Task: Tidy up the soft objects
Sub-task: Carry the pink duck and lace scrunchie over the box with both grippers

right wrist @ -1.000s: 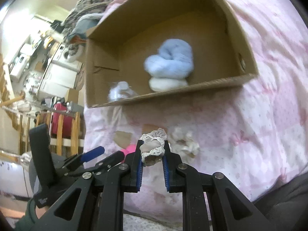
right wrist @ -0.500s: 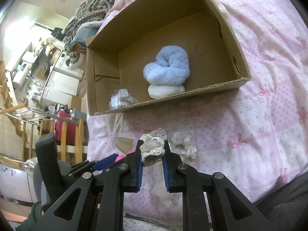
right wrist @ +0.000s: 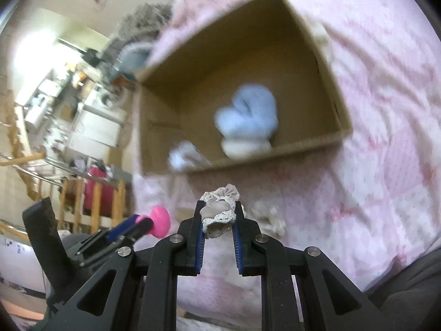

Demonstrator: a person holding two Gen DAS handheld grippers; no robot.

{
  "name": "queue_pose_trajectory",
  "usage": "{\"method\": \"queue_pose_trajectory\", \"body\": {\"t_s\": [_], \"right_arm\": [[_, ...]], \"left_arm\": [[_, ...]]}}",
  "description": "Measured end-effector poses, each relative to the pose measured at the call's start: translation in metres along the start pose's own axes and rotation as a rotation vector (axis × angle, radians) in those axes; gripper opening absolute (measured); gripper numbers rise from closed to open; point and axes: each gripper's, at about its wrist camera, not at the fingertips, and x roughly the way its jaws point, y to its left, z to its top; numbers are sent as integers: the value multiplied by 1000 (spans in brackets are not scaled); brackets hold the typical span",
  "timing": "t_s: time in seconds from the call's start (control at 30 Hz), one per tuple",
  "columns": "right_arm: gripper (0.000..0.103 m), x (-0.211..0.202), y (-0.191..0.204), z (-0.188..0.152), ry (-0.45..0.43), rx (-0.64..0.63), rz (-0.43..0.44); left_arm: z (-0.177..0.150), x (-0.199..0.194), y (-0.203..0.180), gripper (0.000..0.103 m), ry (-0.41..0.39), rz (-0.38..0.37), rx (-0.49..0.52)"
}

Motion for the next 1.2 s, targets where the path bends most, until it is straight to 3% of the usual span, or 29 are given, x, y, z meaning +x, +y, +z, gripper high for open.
{"method": "queue_pose_trajectory", "body": {"t_s": [0.17, 0.53, 0.9, 1.2], "right_arm": [[19, -29, 16, 15, -69, -48, 18], [19, -52, 26, 51, -134, -139, -24], [19, -20, -13, 60, -126, -50, -89], [20, -5, -13, 60, -94, -71, -139]], "left_arm": [[28, -15, 13, 25, -22, -14, -44], [55, -7, 10, 25, -49, 4, -15], [82, 38, -10, 25, -75, 51, 37], [77, 71, -8, 25, -41, -3, 0]]}}
